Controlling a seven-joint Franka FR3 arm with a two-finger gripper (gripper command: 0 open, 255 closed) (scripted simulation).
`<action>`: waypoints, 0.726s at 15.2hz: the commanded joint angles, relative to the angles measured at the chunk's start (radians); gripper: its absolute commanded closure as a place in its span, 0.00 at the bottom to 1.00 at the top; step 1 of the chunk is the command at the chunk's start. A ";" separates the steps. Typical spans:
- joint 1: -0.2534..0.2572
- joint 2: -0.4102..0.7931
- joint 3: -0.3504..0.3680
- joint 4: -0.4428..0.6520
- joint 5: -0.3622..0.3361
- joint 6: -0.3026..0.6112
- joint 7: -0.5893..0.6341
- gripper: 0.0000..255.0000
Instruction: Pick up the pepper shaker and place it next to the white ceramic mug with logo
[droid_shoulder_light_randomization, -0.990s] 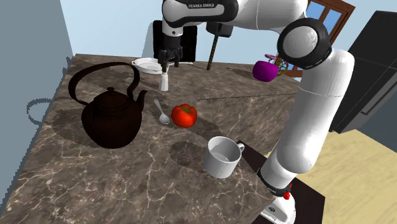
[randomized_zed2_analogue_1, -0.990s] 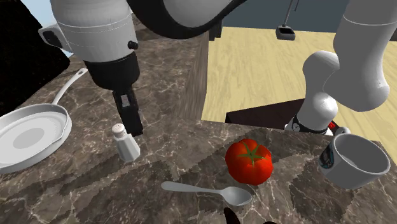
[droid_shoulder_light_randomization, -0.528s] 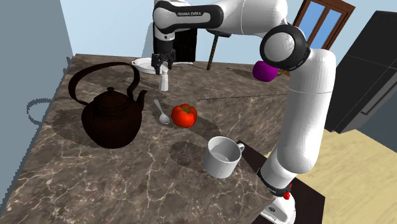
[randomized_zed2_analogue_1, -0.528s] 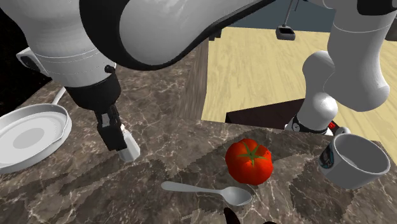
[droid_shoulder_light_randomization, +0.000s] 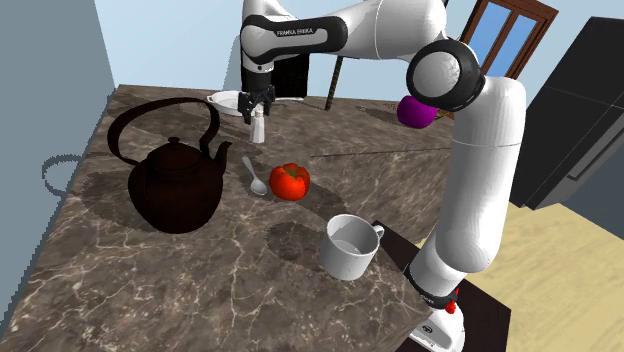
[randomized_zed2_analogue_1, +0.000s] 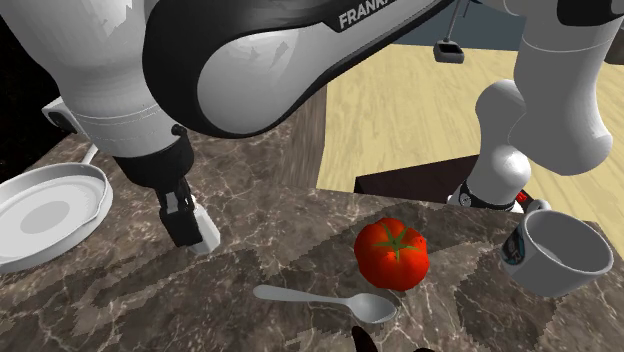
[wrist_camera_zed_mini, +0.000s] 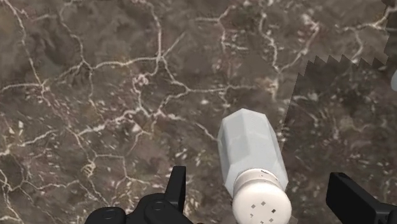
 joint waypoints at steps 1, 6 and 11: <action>0.000 0.000 0.000 0.000 0.000 0.000 0.000 0.00; 0.000 0.000 0.000 0.000 0.000 0.000 0.000 1.00; 0.000 0.000 0.000 0.000 0.000 0.000 0.000 1.00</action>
